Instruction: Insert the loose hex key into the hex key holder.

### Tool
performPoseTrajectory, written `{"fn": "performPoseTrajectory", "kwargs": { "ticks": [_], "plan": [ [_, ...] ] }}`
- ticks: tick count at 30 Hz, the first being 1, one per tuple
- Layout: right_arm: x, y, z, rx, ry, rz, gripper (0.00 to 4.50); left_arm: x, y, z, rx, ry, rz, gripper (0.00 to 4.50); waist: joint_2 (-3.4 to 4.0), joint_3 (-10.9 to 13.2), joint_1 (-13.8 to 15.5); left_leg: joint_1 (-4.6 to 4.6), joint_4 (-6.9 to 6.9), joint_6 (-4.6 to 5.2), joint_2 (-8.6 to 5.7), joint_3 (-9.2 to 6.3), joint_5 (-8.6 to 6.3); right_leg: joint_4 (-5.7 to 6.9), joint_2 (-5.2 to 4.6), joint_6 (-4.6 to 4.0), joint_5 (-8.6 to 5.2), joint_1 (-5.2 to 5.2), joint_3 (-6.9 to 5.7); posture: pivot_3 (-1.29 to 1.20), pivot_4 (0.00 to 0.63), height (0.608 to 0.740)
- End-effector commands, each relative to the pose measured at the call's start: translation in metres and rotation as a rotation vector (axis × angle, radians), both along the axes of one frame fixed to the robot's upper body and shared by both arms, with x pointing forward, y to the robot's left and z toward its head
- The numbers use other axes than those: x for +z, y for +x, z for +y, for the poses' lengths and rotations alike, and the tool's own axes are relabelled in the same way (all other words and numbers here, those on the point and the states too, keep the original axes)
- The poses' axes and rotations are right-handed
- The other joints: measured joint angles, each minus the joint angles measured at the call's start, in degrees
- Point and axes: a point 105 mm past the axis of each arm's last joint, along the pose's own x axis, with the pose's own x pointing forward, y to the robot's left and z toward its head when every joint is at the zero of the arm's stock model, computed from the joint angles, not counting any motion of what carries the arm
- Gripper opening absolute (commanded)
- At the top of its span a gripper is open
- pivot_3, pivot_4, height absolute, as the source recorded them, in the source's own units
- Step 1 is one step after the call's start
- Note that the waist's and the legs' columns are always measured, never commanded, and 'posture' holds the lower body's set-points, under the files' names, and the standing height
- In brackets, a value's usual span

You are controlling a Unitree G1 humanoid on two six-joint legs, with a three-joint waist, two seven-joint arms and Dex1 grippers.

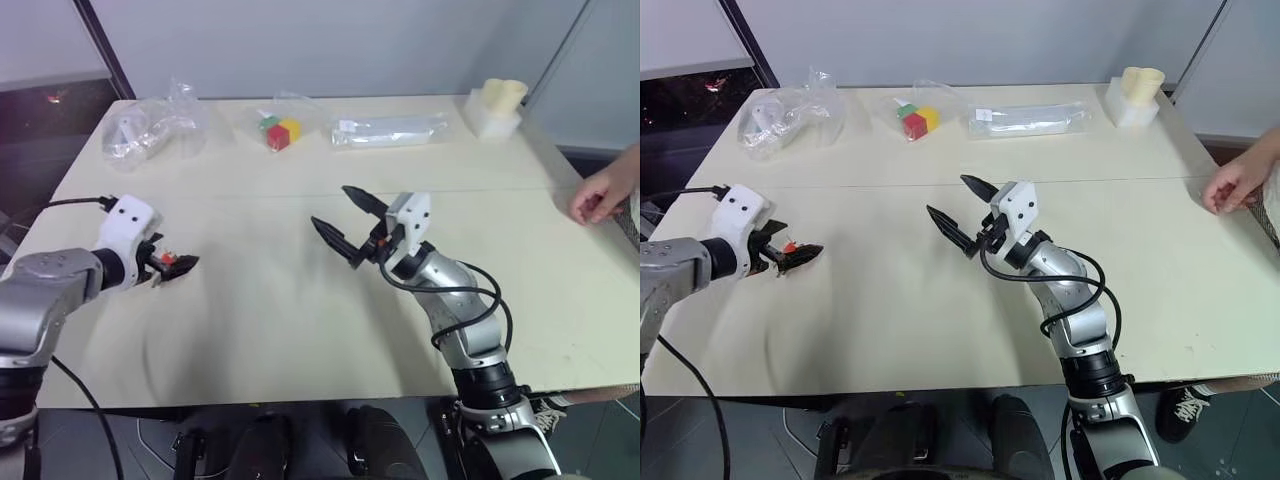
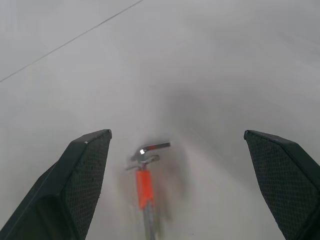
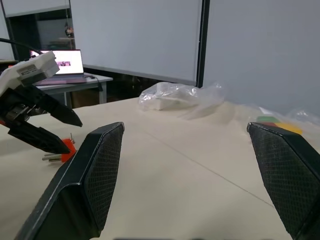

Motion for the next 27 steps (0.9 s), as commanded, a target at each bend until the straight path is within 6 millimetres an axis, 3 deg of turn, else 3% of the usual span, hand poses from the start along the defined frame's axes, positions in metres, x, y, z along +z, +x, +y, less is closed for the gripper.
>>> {"fn": "performPoseTrajectory", "kwargs": {
  "ticks": [1,8,14,21,27],
  "plan": [
    [0.013,-0.001,0.001,0.016,0.009,-0.047,4.10,0.019,0.002,-0.010,-0.044,0.012,-0.067,4.45,0.00,0.0,0.0,0.00,0.00,0.00,0.00,0.00,0.00,0.00,0.00,0.00,0.00,0.00,0.00,0.00,0.150,0.740],
    [0.013,-0.003,0.002,0.049,-0.002,-0.034,4.10,0.031,-0.004,-0.023,-0.116,-0.036,-0.077,4.45,0.00,0.0,0.0,-0.01,0.02,0.01,-0.01,0.00,0.00,0.00,0.03,0.01,0.00,0.00,-0.03,0.00,0.150,0.740],
    [0.015,-0.018,0.003,0.219,-0.047,0.041,4.10,0.049,-0.011,-0.029,-0.214,-0.049,-0.087,4.45,-0.02,0.0,0.0,-0.03,0.05,0.02,0.00,0.00,0.01,0.01,0.06,0.01,0.00,0.00,-0.05,0.00,0.150,0.740],
    [0.029,-0.029,-0.020,0.372,-0.195,0.094,4.10,0.072,-0.009,-0.042,-0.233,0.031,-0.188,4.45,-0.03,0.1,0.3,-0.07,0.14,0.03,-0.01,-0.03,0.01,-0.01,0.09,0.01,0.00,0.05,-0.12,0.00,0.150,0.740],
    [0.033,-0.030,-0.036,0.404,-0.309,0.110,4.10,0.074,-0.022,-0.063,-0.265,-0.021,-0.197,4.45,-0.06,0.1,0.1,-0.08,0.15,0.04,0.00,-0.04,0.00,-0.02,0.12,0.03,0.00,0.07,-0.13,0.00,0.150,0.740]
  ]
}}
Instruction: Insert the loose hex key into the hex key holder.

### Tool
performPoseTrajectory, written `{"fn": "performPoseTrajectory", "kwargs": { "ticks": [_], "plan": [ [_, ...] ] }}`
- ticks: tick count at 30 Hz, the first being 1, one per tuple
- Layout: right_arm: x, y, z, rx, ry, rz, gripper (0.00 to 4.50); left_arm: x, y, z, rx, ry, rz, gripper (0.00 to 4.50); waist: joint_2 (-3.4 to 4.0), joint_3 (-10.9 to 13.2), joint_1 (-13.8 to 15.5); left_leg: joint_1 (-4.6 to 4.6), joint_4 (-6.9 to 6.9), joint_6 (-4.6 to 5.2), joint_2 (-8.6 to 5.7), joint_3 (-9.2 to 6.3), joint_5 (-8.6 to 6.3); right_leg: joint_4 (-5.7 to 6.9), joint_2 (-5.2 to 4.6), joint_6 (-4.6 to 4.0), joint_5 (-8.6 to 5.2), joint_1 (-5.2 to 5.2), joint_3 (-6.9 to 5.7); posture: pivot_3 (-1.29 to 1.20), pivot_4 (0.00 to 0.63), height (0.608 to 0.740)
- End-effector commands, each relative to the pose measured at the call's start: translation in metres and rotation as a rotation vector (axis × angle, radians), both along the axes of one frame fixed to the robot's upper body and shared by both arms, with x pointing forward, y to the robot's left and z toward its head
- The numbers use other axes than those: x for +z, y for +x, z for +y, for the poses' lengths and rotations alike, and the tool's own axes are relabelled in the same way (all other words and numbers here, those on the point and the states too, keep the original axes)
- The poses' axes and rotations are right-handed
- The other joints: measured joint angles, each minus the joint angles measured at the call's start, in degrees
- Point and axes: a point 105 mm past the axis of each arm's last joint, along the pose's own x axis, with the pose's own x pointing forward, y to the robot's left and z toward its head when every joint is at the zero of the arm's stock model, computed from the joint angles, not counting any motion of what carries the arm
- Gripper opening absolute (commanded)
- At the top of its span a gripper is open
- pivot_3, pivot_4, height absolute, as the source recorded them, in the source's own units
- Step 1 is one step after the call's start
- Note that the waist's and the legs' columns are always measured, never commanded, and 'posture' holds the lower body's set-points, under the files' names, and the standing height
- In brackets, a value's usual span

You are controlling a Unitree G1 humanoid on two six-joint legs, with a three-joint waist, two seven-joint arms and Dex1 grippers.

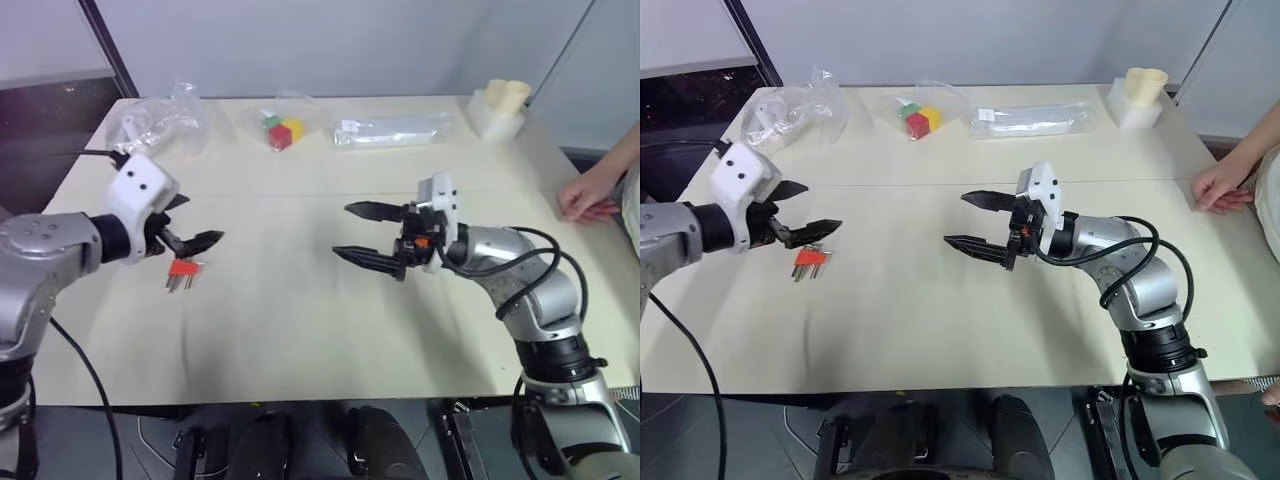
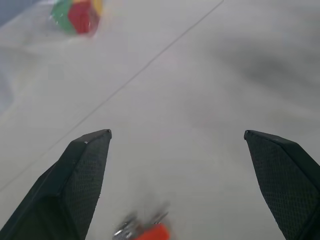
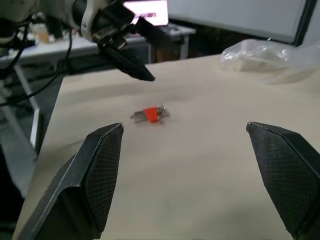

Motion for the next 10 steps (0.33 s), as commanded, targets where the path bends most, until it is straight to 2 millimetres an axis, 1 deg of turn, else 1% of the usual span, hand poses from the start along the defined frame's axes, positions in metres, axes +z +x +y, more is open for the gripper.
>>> {"fn": "performPoseTrajectory", "kwargs": {
  "ticks": [1,5,10],
  "plan": [
    [0.013,-0.006,-0.006,0.043,-0.034,-0.037,4.10,0.013,-0.008,-0.004,-0.002,-0.011,-0.043,4.45,0.00,0.0,-0.1,0.00,0.00,0.00,0.01,0.00,0.00,0.00,0.01,0.00,0.00,0.00,0.00,0.00,0.150,0.740],
    [0.004,-0.010,-0.020,0.062,-0.197,-0.057,4.10,0.012,-0.015,-0.009,-0.019,-0.070,-0.025,4.45,0.00,0.0,0.1,0.00,0.02,0.00,0.01,-0.01,0.00,0.00,0.02,0.00,0.00,0.00,-0.01,0.00,0.150,0.740],
    [-0.001,-0.013,-0.035,0.054,-0.299,-0.068,4.10,0.014,-0.018,-0.012,-0.020,-0.114,-0.033,4.45,-0.05,0.0,0.2,-0.01,0.10,0.00,0.00,-0.02,0.00,0.00,0.02,0.00,0.00,0.04,-0.02,0.00,0.150,0.740]
  ]
}}
